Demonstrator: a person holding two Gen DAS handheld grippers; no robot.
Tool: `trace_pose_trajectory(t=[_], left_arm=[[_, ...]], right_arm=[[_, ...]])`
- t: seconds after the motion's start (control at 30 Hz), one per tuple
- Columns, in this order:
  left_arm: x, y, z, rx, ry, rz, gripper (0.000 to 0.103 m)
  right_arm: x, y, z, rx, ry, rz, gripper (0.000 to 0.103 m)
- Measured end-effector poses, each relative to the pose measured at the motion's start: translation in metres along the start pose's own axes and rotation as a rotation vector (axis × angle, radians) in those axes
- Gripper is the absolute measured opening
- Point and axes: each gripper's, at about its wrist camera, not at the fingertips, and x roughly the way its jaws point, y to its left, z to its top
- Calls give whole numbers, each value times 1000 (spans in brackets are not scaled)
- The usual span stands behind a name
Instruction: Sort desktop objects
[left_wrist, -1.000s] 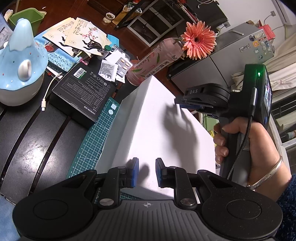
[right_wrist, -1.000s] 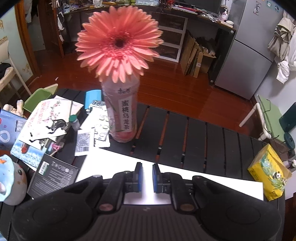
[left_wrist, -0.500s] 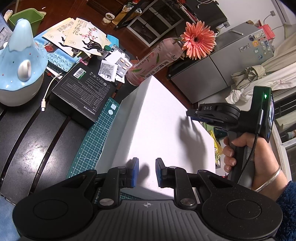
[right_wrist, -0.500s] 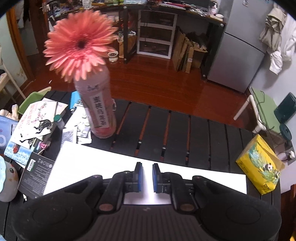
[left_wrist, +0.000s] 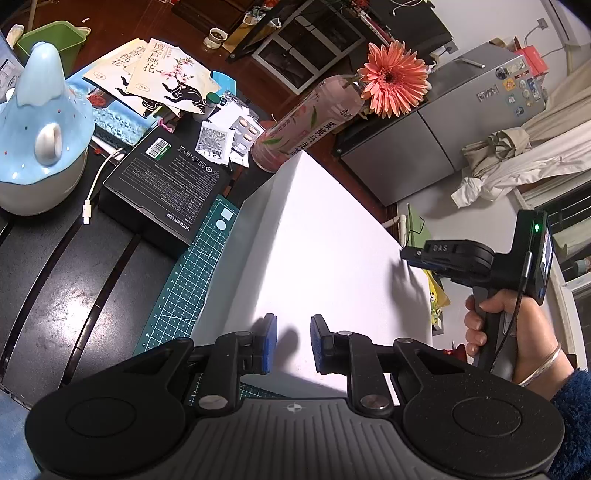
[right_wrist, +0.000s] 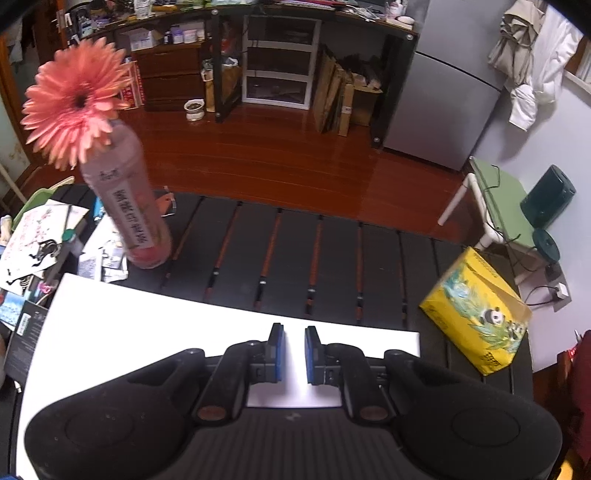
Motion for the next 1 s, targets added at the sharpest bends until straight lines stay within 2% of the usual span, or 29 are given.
trace_pose_trajectory(t=[0.23,0.43,0.77,1.0], left_arm=[[1,0,1,2,0,-3,20],[1,0,1,3,0,-3,20],[2,-1,1,12,-4,-1,20],[1,-4,0,29,-10,13,20]], right_arm=[[1,-21,-2,-2,3,-45,10],[2,-47,-3,65,4,-70,10],[4,-62,-8,137,-14,-18,10],[3,-70,-20,187,-72,17,10]])
